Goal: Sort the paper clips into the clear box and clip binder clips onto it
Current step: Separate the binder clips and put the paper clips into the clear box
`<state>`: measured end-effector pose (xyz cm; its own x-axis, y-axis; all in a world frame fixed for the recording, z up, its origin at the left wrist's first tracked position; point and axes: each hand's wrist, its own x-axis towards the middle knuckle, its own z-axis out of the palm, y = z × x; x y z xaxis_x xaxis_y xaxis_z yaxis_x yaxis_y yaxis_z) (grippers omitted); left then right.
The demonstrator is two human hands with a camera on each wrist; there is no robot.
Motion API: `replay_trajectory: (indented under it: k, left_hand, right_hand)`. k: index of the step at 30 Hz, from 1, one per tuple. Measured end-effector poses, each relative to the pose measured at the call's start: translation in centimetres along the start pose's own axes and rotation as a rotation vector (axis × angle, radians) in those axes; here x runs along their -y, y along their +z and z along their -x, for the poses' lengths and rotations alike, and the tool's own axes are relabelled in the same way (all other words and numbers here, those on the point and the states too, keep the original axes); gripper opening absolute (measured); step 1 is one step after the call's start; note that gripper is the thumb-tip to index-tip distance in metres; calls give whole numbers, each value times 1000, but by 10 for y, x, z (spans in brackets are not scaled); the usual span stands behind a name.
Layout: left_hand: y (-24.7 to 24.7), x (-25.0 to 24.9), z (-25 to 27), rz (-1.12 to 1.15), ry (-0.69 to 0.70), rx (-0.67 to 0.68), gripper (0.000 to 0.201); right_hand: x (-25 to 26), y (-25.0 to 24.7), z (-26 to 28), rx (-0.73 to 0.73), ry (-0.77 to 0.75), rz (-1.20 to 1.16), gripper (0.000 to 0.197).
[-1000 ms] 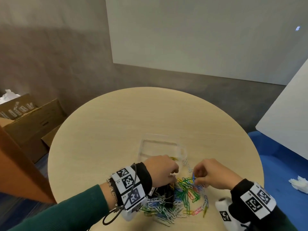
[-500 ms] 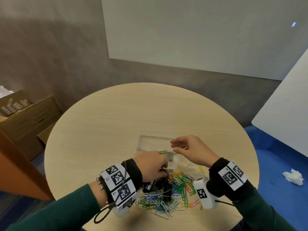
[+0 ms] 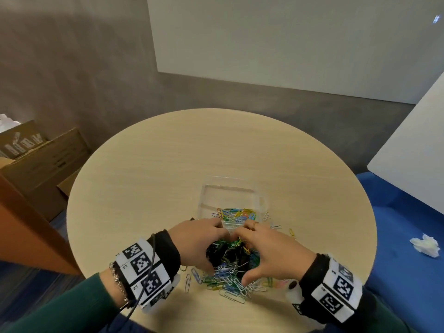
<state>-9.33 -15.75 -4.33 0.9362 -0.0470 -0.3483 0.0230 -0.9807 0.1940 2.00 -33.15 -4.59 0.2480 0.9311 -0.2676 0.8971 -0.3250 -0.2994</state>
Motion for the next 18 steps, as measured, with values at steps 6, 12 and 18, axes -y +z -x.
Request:
replay_trajectory:
  k: [6, 12, 18]
  left_hand:
    - [3, 0, -4, 101, -6, -87, 51]
    - [9, 10, -2, 199, 33, -165, 51]
    - [3, 17, 9, 362, 77, -259, 46]
  right_hand:
    - [1, 9, -7, -53, 8, -85, 50]
    - [-7, 4, -5, -61, 12, -99, 45]
    - [-16, 3, -6, -78, 17, -150, 40]
